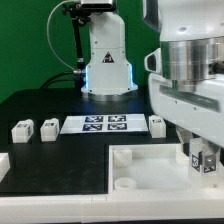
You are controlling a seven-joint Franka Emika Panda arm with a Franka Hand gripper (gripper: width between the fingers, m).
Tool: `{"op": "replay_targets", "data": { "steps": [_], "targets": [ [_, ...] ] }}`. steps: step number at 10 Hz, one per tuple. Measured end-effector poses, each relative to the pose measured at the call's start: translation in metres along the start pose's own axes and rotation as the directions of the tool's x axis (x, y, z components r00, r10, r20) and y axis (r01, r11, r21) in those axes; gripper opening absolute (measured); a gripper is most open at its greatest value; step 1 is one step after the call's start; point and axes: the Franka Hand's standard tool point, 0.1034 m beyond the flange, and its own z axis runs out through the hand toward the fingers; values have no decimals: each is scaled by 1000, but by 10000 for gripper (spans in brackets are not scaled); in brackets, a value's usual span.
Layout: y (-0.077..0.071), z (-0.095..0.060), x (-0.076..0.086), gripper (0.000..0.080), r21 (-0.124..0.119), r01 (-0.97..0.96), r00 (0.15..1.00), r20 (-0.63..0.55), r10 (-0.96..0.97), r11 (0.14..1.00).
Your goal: Assemble one leg
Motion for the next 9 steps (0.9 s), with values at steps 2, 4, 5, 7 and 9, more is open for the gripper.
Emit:
{"op": "replay_targets", "data": {
  "steps": [2, 4, 5, 7, 9],
  "targets": [
    [1, 0, -2, 292, -9, -334, 942, 36, 334, 942],
    [1, 0, -1, 375, -9, -348, 937, 35, 348, 937],
    [2, 0, -1, 375, -8, -311, 950, 35, 311, 950],
    [2, 1, -5, 606, -4, -171, 985, 19, 171, 985],
    [-1, 0, -14, 641, -4, 263, 965, -14, -263, 965]
  ]
}}
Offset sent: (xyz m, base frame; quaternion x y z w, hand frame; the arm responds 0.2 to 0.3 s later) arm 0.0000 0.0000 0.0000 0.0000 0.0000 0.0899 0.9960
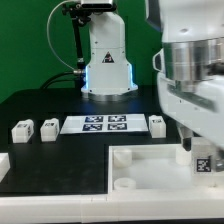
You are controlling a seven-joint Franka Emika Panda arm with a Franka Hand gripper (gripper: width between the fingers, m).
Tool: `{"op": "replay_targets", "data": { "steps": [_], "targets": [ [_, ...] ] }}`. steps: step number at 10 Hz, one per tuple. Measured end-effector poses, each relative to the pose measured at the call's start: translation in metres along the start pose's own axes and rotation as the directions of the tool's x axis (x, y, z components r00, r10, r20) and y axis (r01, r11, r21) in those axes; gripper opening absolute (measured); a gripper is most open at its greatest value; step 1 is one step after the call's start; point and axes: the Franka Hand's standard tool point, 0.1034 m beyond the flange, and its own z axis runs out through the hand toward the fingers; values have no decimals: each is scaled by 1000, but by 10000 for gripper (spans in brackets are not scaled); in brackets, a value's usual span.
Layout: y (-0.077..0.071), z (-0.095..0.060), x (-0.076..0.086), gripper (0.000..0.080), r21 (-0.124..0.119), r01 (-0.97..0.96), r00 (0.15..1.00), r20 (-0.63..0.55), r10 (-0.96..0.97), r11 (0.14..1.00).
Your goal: Assemble one leg
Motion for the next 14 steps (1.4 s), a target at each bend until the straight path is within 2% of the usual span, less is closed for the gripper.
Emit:
{"op": "replay_targets", "data": {
  "steps": [1, 4, 5, 6, 7, 9, 10, 11, 12, 14],
  "targets": [
    [1, 0, 3, 647, 0, 15, 1000, 1, -15, 1000],
    [2, 0, 4, 649, -2, 334, 943, -2, -334, 943],
    [2, 1, 6, 649, -7, 549, 836, -13, -549, 836],
    [3, 3, 1, 649, -26, 772, 636, -3, -772, 636],
    [5, 3, 3, 649, -27, 825, 565, 1, -825, 565],
    [5, 3, 3, 622, -26, 791, 612, -1, -791, 612],
    [5, 3, 3, 438, -26, 791, 611, -1, -792, 611],
    [5, 3, 2, 438, -23, 730, 683, -2, -730, 683],
    [5, 4, 2, 287, -19, 638, 770, -4, -638, 770],
    [3, 3, 1, 288, -22, 453, 892, -1, -453, 891]
  ]
}}
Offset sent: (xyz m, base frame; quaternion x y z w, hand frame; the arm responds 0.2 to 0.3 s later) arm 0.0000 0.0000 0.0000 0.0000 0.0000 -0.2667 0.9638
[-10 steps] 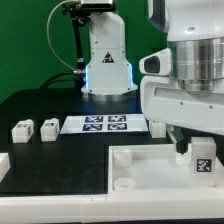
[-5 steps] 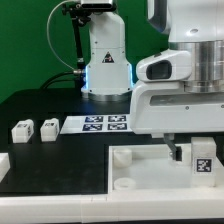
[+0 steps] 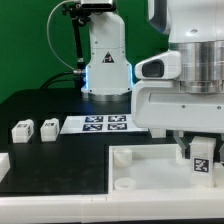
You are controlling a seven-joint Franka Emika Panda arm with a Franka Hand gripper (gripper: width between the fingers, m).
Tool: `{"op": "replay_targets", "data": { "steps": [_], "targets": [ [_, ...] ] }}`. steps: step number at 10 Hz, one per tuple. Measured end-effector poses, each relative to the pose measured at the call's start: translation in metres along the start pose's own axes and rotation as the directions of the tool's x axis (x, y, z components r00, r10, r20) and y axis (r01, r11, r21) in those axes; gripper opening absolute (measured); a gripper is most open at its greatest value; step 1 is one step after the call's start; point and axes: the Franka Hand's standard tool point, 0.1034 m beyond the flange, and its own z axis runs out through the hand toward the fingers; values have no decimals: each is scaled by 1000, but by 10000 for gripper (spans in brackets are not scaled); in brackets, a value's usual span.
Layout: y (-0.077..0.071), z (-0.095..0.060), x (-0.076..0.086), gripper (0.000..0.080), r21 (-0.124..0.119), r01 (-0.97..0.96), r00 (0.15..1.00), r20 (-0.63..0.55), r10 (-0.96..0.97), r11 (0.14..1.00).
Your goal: Assemble one leg
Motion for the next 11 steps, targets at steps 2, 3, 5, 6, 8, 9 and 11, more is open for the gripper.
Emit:
{"op": "replay_targets", "data": {
  "steps": [2, 3, 5, 6, 8, 9, 11],
  "targets": [
    [-4, 1, 2, 288, -37, -402, 915, 20, 403, 915],
    [-4, 1, 3, 288, -48, -538, 841, 36, 539, 842],
    [-5, 0, 6, 290, -69, -813, 574, 63, 816, 577],
    [-5, 0, 6, 290, -72, -854, 512, 59, 857, 515],
    [-5, 0, 7, 290, -78, -944, 317, 40, 948, 319],
    [-2, 0, 8, 290, -77, -963, 256, 30, 966, 257],
    [1, -1, 8, 291, -69, -971, 230, 4, 973, 229]
  ]
}}
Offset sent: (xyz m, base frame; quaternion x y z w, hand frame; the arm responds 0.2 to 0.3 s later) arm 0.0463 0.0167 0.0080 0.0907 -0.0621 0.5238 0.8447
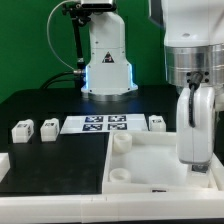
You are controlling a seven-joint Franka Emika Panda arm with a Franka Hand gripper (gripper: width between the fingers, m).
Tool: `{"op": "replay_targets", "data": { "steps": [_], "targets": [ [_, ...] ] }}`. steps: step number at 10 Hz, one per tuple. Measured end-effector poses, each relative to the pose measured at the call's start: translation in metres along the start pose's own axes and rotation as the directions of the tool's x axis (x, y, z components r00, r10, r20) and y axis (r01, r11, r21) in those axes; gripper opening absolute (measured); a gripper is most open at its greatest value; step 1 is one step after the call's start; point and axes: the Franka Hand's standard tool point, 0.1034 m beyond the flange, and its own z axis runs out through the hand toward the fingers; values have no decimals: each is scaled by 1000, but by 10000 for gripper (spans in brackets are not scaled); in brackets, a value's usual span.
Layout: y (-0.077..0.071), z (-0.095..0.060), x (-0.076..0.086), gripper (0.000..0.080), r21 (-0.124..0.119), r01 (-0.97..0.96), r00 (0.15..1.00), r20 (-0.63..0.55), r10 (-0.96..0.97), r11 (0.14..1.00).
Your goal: Assemble one leg
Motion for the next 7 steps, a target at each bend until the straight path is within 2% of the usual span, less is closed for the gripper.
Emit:
{"op": "replay_targets", "data": {
  "steps": [1, 2, 3, 4, 5, 6, 7],
  "targets": [
    [1, 0, 0, 291, 4, 26, 1000, -13, -26, 1000],
    [2, 1, 0, 350, 3, 53, 998, -13, -53, 999],
    [2, 1, 0, 350, 2, 54, 998, -14, -54, 999],
    [2, 1, 0, 532, 3, 56, 998, -13, -56, 998],
    [9, 2, 0, 532, -5, 69, 998, -16, -69, 998],
    [16, -5, -2, 624, -17, 81, 997, -12, -81, 997],
    [14, -18, -6, 642, -11, 86, 996, 1, -86, 996]
  ]
}}
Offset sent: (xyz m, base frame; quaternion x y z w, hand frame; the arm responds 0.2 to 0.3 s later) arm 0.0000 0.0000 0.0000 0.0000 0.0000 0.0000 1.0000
